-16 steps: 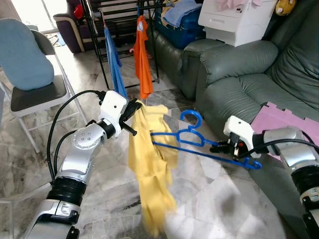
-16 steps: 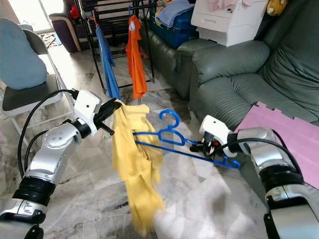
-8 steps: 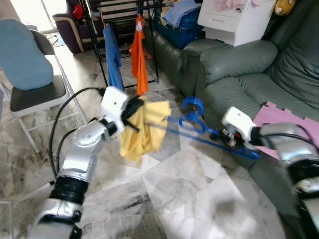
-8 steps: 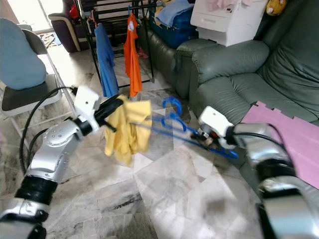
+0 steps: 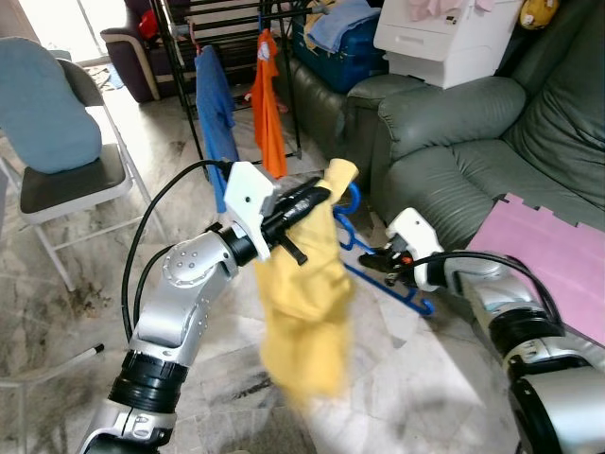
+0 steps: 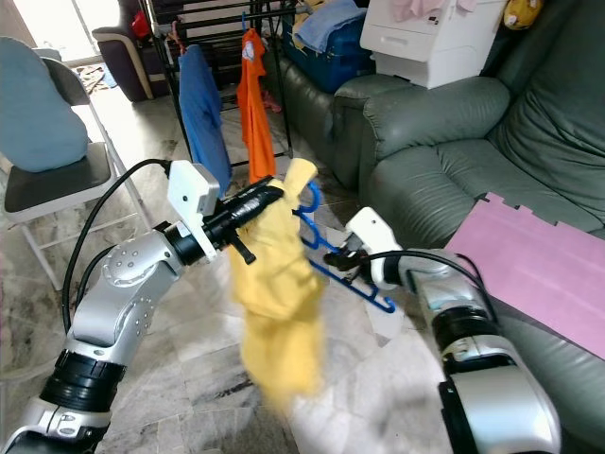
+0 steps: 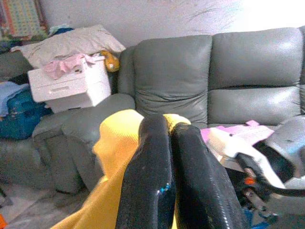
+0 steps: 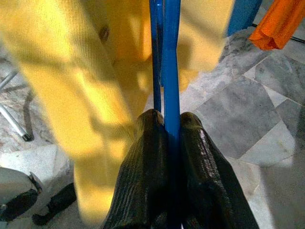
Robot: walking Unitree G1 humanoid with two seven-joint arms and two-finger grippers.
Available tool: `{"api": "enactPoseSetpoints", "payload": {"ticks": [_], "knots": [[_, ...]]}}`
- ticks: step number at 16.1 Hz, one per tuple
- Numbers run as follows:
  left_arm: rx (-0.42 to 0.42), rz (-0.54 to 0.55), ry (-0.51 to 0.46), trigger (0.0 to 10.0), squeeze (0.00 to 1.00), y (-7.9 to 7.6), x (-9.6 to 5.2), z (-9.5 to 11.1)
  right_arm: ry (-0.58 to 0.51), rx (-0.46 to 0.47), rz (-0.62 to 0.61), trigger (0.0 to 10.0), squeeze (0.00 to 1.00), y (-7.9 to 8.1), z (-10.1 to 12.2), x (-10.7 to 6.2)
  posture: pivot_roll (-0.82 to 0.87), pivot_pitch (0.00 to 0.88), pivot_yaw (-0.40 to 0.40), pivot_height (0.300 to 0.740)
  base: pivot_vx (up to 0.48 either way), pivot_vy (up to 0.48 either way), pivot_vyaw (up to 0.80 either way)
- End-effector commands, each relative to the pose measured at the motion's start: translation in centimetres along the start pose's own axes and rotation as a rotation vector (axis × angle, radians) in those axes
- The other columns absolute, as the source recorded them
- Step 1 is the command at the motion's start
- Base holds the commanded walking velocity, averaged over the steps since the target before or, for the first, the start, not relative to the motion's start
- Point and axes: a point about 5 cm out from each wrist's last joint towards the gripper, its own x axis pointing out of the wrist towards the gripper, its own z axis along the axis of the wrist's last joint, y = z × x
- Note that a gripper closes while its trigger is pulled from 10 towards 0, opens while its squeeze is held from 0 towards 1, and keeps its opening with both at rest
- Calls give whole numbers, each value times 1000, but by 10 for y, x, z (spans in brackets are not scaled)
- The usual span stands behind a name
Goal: Hang hanger
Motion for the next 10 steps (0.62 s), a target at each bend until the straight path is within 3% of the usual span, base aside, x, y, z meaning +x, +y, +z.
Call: {"api": "enactPoseSetpoints", "payload": {"ticks": [1,3,6,8,10], "knots": [[1,-47,-33,10000,0,-6,1,10,-38,36,-71,10000,0,-9,10,-2,-55,0,33,740,0,0,0],[-48,-75,-46,10000,0,-12,-1,14,-96,152,-241,10000,0,-21,15,-4,-53,0,31,740,0,0,0],[-89,-25,43,10000,0,-14,-18,-14,-328,438,-451,10000,0,-43,45,-13,-57,0,34,740,0,0,0],[-113,-1,100,10000,0,-21,-28,-32,-471,580,-464,10000,0,-49,67,-16,-57,0,32,740,0,0,0],[-175,-47,146,10000,0,-35,-31,-45,-608,716,-437,10000,0,-51,92,-15,-55,0,26,740,0,0,0]]}}
